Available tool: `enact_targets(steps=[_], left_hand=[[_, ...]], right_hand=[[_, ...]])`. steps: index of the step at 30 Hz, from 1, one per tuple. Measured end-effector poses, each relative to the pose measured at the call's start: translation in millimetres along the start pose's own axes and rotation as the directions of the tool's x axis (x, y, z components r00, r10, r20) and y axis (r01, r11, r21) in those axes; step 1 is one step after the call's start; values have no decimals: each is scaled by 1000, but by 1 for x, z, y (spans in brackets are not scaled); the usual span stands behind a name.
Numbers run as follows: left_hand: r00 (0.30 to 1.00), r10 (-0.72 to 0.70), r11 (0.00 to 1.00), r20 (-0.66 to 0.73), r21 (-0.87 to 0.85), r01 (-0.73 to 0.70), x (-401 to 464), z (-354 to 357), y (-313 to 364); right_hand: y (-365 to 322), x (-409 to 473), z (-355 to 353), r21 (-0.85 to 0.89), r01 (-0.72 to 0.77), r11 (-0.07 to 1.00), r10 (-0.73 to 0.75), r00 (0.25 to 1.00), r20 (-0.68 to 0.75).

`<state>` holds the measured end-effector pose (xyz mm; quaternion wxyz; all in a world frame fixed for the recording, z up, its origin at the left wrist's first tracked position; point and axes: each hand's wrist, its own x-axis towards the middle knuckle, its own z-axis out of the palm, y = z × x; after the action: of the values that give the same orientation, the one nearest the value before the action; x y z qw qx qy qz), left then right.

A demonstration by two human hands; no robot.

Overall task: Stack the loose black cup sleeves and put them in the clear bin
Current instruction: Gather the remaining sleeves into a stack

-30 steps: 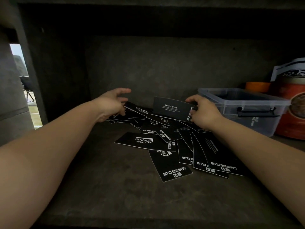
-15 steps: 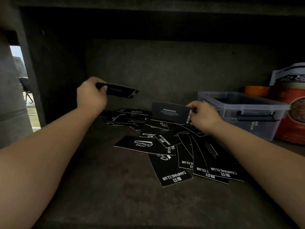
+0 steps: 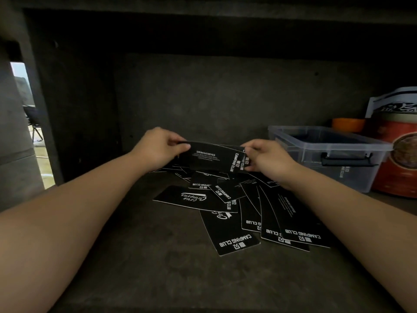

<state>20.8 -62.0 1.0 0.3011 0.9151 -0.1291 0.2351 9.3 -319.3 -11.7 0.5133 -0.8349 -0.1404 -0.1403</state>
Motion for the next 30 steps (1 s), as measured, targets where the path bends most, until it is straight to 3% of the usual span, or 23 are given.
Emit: enact_targets(steps=[3,9,12,18,22,27,30], left_hand=[[998,0,996,68,94,-6,-1,3,3],[997,16,1000,79,10,-17,1,2,3],[995,17,1000,102,14,-18,-1,2,5],[999,39,991,-11,127,-37,-4,-1,11],[992,122,986,-21,115,-118,-4,-3,12],[978,197,963,73,170,-207,-4,-4,11],[979,187,972,81,126,-196,-4,-5,10]], right_hand=[[0,0,3,-63,49,997,-47,999,22],[-2,-1,4,119,65,991,-71,997,43],[-3,-1,5,120,68,990,-76,995,69],[-1,-1,3,-299,209,931,-174,975,141],[-3,2,3,-345,227,911,-253,967,-31],[1,-2,2,-454,215,865,-174,976,131],[-4,-4,5,-454,218,864,-166,974,153]])
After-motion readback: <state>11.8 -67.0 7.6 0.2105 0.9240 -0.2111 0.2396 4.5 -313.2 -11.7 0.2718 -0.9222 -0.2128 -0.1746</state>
